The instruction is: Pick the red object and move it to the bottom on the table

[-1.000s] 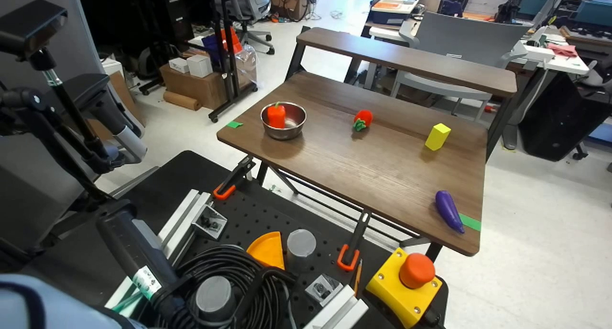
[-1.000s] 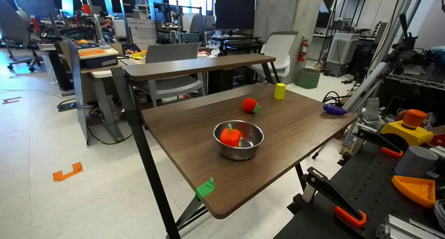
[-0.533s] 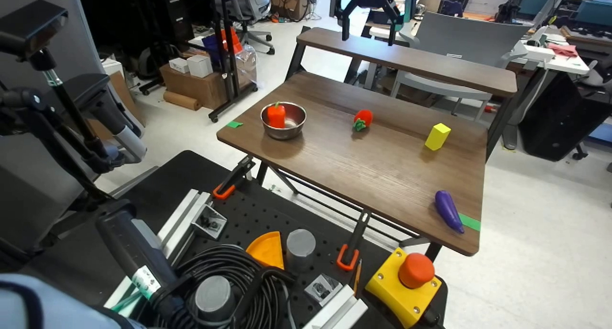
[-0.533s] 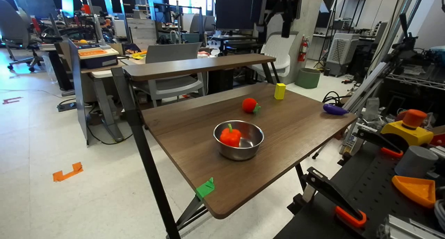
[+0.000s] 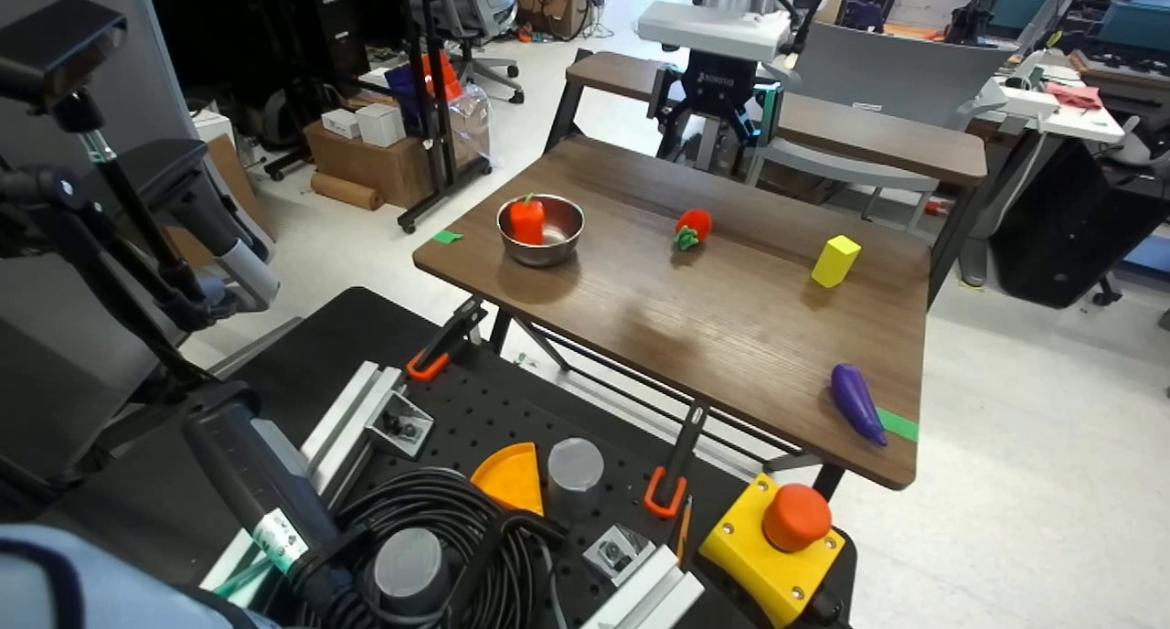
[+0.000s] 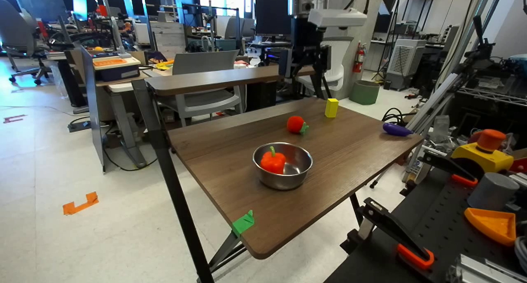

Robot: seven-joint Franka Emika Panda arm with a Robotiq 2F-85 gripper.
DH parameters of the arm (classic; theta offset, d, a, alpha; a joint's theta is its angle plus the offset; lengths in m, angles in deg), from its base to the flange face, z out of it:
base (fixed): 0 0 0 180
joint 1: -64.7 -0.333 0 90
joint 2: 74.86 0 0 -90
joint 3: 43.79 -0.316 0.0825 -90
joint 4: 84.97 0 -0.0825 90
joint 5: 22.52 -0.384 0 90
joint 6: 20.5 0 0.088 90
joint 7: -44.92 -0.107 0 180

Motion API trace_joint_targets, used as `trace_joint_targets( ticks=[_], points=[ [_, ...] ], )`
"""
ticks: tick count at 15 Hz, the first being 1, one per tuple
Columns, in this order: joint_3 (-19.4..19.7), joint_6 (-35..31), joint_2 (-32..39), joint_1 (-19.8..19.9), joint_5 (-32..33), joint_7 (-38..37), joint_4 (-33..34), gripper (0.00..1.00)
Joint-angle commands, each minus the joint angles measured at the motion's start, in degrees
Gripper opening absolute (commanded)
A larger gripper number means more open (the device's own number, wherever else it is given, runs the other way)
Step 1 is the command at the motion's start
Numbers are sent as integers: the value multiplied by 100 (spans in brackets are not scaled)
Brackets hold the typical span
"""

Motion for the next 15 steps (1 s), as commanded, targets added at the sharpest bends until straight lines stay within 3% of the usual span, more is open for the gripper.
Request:
trace_joint_targets(
  ticks=[1,9,10,12,15],
  points=[
    [20,380,844,6,-323,228,973,100],
    [120,1219,1958,3,-469,121,2273,100],
    [120,1360,2074,12,-477,137,2426,75],
    [147,1612,2308,-11,-429,155,2760,68],
    [159,1904,2608,-35,-418,117,3203,42]
  ],
)
